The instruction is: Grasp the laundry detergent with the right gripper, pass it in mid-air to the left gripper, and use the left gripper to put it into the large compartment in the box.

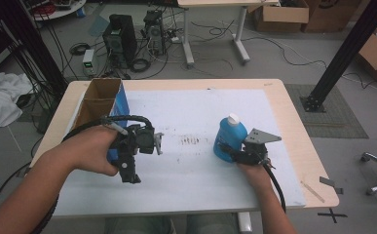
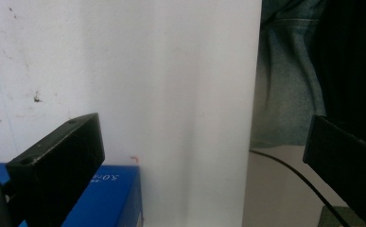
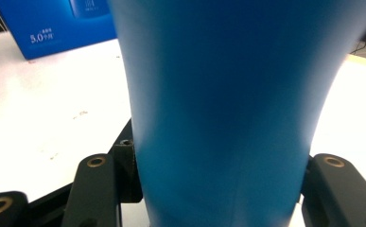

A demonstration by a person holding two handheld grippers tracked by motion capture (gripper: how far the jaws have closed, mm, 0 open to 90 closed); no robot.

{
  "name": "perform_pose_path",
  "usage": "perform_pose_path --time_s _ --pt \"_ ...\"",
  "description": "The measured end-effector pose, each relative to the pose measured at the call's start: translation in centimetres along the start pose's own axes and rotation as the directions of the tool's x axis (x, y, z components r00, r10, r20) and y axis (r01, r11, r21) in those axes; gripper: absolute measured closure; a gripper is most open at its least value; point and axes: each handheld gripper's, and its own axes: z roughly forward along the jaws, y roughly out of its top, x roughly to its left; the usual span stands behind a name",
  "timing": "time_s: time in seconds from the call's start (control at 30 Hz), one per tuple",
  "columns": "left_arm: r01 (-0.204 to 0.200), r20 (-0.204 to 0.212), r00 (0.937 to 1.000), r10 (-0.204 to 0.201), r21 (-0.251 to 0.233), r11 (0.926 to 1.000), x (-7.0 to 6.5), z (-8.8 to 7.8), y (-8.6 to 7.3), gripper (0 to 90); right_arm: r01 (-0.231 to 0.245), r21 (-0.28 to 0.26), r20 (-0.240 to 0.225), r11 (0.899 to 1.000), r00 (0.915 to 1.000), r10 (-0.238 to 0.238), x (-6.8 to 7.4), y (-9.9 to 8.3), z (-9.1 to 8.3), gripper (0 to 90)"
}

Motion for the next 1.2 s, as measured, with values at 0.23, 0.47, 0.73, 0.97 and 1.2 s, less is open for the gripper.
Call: perform_pose_path --time_s 0.23,0.47,0.73,0.97,1.2 --pt "-0.004 0.003 1.0 0.004 0.004 1.0 0.3 0.0 0.3 0.1 0.038 0.046 -0.053 0.998 0.9979 -0.036 0.4 1.0 -0.3 44.3" --pt "-0.016 0.0 0.9999 0.016 0.013 0.9998 0.4 -0.3 1.1 0.1 0.084 0.037 -0.133 0.996 0.9881 -0.078 1.6 3.1 -1.2 44.3" --pt "-0.026 -0.004 0.9997 0.026 0.019 0.9995 0.7 -0.7 2.0 0.1 0.137 0.004 -0.234 0.991 0.9631 -0.133 3.7 5.2 -2.1 44.2" --pt "-0.041 -0.006 0.9991 0.041 0.025 0.9989 0.9 -1.0 3.0 0.1 0.179 0.012 -0.315 0.984 0.9344 -0.166 5.8 5.4 -1.3 44.1" --pt "-0.057 -0.011 0.9983 0.058 0.021 0.9981 0.9 -1.5 4.0 0.1 0.203 0.037 -0.398 0.978 0.9009 -0.172 8.0 4.6 0.9 44.3"
